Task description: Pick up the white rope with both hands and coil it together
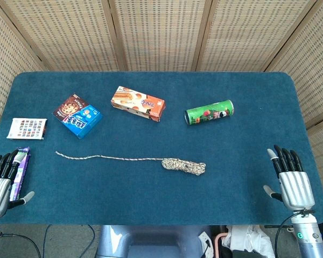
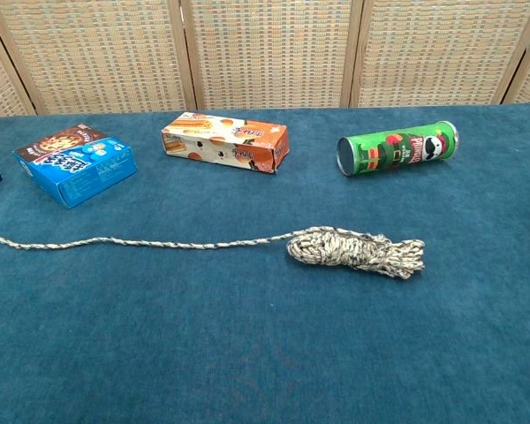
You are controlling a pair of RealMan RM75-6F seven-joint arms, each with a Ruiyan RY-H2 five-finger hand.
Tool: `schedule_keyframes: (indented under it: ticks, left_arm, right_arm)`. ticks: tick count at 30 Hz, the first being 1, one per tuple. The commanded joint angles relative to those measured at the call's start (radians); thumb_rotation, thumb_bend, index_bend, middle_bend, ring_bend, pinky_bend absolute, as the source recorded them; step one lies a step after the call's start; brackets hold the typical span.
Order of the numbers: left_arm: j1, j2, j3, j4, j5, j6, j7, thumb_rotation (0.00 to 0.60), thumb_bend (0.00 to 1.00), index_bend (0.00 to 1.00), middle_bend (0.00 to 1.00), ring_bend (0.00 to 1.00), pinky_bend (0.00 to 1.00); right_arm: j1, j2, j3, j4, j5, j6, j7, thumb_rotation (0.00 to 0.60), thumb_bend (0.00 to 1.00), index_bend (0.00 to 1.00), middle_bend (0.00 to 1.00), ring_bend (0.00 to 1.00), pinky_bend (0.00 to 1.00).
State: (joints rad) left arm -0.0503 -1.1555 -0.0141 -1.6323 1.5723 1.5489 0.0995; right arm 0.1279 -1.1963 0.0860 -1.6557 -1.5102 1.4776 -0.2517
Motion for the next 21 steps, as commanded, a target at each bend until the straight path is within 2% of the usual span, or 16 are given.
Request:
schedule_keyframes:
  ticks: [1,9,14,18,21]
  left_arm:
    - [-0.001,-0.001,0.0,0.001,-0.001,-0.001,0.001,0.6,0.0,0.0,0.0,0.0,0.0]
    - [-0.002,-0.009,-0.003,0.002,-0.003,-0.001,0.017,0.6,0.0,0.0,0.0,0.0,0.0]
    - [-0.006,-0.016,-0.009,0.001,-0.018,-0.009,0.032,0.6,0.0,0.0,0.0,0.0,0.0]
    - [-0.009,-0.022,-0.01,0.001,-0.025,-0.018,0.048,0.6,0.0,0.0,0.0,0.0,0.0]
    - [-0.013,-0.027,-0.013,0.001,-0.034,-0.026,0.059,0.6,0.0,0.0,0.0,0.0,0.0]
  right_arm:
    - [0.001,0.0,0.0,-0.001,0.001,-0.002,-0.001,0.6,0.0,0.0,0.0,0.0,0.0]
    - [0.034,-0.022,-0.002,-0.018,-0.009,-0.051,0.039,0.6,0.0,0.0,0.0,0.0,0.0]
    - [0.13,-0.052,0.008,-0.009,0.006,-0.209,0.104,0.6,0.0,0.0,0.0,0.0,0.0]
    - [0.204,-0.102,0.031,0.016,0.059,-0.325,0.099,0.6,0.0,0.0,0.0,0.0,0.0]
    - [0.245,-0.146,0.048,0.018,0.122,-0.391,0.069,0.6,0.0,0.04,0.01,0.0,0.03]
